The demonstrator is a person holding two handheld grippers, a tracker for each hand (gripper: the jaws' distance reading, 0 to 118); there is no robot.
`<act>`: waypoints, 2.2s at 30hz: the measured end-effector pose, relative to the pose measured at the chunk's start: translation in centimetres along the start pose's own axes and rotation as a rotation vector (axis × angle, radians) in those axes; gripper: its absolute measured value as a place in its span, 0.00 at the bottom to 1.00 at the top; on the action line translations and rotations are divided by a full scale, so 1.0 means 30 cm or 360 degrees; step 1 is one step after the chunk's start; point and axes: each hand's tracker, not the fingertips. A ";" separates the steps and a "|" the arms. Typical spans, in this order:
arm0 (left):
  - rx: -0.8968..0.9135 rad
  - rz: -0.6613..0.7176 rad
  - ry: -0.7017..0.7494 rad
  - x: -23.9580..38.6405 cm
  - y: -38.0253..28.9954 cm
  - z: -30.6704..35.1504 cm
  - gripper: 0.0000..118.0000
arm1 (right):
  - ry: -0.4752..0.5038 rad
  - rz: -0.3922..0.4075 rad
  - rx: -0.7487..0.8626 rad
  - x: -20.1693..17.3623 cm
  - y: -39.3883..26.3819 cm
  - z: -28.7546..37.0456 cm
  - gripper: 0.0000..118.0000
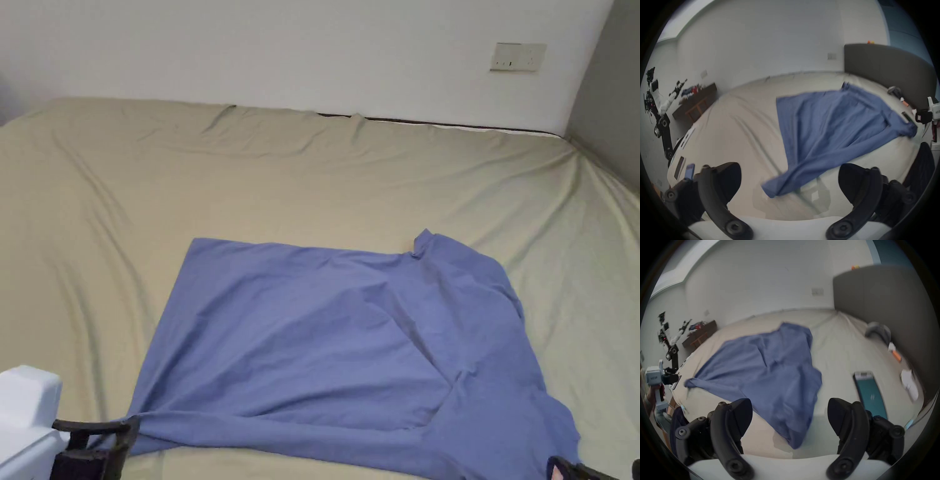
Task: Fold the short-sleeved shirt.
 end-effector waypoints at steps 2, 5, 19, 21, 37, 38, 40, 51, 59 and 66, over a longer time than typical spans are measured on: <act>0.0046 0.0001 -0.0044 0.029 0.018 0.098 0.96 | 0.0064 0.0100 0.0162 -0.051 0.042 0.070 0.82; 0.0055 0.0034 -0.0069 0.045 0.013 0.183 0.73 | 0.0179 0.0092 0.0334 -0.122 0.068 0.168 0.44; -0.0342 -0.0120 0.0006 -0.032 -0.144 -0.135 0.84 | 0.0124 -0.0008 0.0073 -0.139 -0.020 0.064 0.00; -0.0381 -0.0131 0.0004 -0.033 -0.143 -0.201 0.71 | 0.0088 -0.0006 0.0010 -0.108 -0.027 0.047 0.00; -0.0433 0.0019 -0.0094 0.013 -0.103 -0.249 0.04 | -0.0105 0.0223 -0.0570 0.007 -0.088 -0.175 0.76; -0.0429 0.0061 -0.0102 0.006 -0.099 -0.247 0.04 | -0.0089 0.0159 -0.0595 0.018 -0.088 -0.186 0.40; -0.0446 0.0068 -0.0113 0.001 -0.089 -0.243 0.04 | -0.0058 0.0092 -0.0490 0.035 -0.076 -0.184 0.01; -0.0344 -0.0075 -0.0105 -0.032 0.151 -0.280 0.02 | -0.0032 0.0090 -0.0167 0.057 0.268 -0.211 0.01; -0.0552 0.0164 -0.0093 -0.066 0.329 -0.648 0.02 | -0.0152 -0.0152 -0.0216 0.113 0.474 -0.592 0.01; -0.0552 0.0397 -0.0061 -0.036 0.249 -0.725 0.06 | -0.0202 -0.0194 -0.0329 0.115 0.414 -0.667 0.18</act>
